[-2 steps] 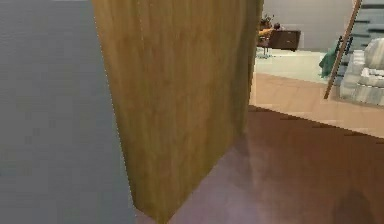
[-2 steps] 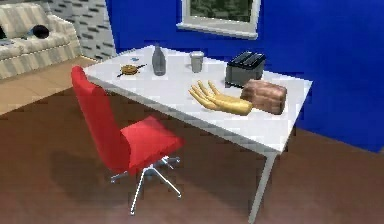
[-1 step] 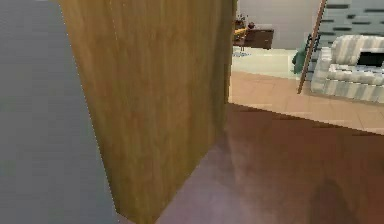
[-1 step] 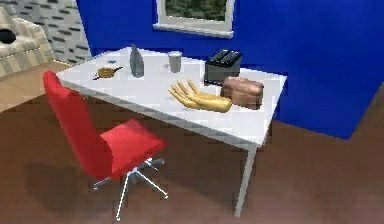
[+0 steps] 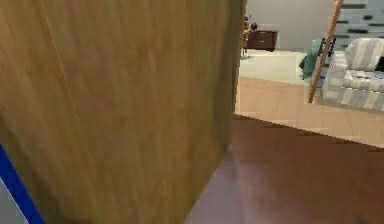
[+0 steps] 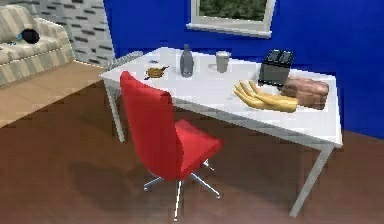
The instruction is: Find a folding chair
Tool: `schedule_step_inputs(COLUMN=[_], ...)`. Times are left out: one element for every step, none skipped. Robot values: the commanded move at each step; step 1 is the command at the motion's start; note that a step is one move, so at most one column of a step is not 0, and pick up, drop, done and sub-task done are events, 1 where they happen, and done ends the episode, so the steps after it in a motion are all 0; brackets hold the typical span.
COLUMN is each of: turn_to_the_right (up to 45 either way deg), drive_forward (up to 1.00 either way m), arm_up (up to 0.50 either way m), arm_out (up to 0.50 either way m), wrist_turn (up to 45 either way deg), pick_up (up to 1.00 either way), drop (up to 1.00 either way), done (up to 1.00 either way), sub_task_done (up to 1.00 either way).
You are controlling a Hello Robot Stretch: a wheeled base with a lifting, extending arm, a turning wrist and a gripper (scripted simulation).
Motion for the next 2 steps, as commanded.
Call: schedule_step_inputs(turn_to_the_right=[24.0,3.0], drive_forward=[0.00,0.00], arm_up=[0.00,0.00], arm_out=[0.00,0.00], wrist_turn=[0.0,0.0], pick_up=[0.00,0.00], drop=[0.00,0.00], done=[0.00,0.00], sub_task_done=[0.00,0.00])
